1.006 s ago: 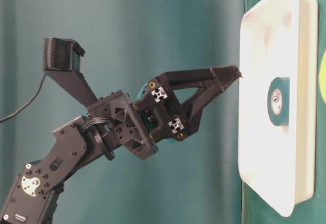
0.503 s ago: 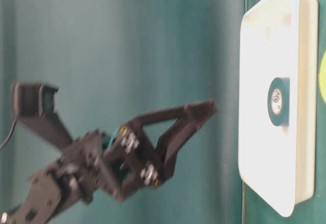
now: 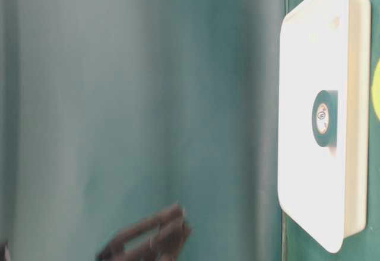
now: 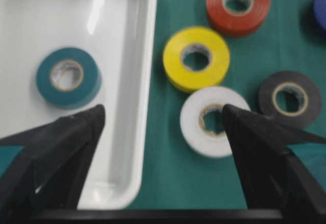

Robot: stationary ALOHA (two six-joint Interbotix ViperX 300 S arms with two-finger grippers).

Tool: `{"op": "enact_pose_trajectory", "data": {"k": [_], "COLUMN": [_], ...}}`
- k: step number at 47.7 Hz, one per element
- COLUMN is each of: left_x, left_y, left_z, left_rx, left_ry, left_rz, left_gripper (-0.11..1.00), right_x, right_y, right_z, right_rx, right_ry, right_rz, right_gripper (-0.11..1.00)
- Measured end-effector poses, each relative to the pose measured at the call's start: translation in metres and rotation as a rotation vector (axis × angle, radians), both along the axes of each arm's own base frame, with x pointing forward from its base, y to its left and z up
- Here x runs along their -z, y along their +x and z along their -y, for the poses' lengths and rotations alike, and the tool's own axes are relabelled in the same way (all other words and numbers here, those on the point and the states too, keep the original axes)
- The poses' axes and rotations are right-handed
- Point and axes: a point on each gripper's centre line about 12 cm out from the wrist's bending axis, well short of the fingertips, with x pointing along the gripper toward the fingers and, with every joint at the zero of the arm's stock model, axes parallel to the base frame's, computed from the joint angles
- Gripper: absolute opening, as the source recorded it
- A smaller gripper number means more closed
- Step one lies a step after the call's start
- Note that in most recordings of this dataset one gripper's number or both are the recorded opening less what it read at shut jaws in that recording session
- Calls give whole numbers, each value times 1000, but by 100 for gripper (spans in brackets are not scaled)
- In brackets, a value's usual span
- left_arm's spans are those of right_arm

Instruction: Pick up the tape from a random location and place it into the white case.

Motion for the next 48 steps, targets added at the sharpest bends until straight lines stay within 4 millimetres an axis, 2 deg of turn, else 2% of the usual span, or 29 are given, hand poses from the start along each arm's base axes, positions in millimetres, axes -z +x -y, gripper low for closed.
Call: {"op": "enact_pose_trajectory", "data": {"k": [10,21,37,48], "left_x": [-5,9,50,54], "left_y": [-42,-79,-111,-115], "left_z": [3,7,9,10], "left_rx": [-1,0,-1,-1], "left_ry": [8,11,11,12], "left_rz": [87,128,145,155], "left_gripper": [94,94,94,94], "right_x": [0,1,2,2], "right_y": [0,-1,0,0], "right_z": [0,0,0,0], "right_rx": [0,0,0,0], "right_ry": [-2,-3,-2,-2], "right_rz": [-2,-12,-15,-15], "right_gripper": [91,91,91,91]}}
